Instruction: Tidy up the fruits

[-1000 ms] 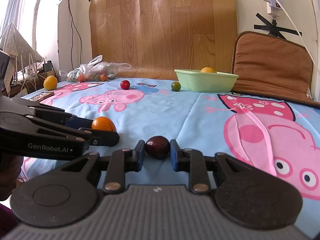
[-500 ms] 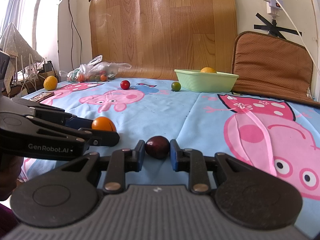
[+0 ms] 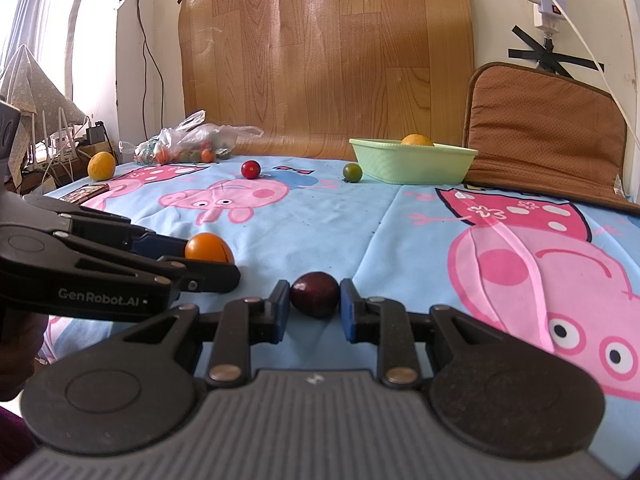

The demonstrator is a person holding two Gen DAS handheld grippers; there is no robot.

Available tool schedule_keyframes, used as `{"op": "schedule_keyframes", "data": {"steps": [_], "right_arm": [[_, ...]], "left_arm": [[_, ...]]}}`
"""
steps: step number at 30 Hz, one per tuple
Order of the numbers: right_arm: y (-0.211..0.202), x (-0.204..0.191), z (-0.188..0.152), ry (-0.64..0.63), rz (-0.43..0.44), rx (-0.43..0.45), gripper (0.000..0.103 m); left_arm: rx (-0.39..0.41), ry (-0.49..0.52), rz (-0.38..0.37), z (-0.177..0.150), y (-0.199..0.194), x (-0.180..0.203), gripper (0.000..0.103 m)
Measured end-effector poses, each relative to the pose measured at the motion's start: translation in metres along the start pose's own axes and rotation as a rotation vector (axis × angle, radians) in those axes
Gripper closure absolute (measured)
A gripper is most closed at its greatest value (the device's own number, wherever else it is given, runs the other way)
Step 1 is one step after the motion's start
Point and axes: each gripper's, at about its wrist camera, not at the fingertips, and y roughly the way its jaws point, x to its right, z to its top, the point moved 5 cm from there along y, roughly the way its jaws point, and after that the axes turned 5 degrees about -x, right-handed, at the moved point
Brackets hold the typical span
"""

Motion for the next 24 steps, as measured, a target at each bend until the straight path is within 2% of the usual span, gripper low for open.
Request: {"op": "schedule_keyframes", "data": {"steps": [15, 21, 24], "right_arm": [[-0.001, 0.001, 0.004, 0.002, 0.011, 0.008, 0.074], [-0.004, 0.004, 0.024, -0.006, 0.012, 0.045, 0.074], [0.001, 0.011, 0.038, -0.013, 0.023, 0.060, 0.074]], "left_arm": [[-0.012, -0.019, -0.016, 0.005, 0.000, -0.004, 0.069], [-0.009, -0.044, -0.054, 0.028, 0.002, -0.015, 0.069], [-0.021, -0.057, -0.095, 0.048, 0.009, -0.019, 0.069]]}}
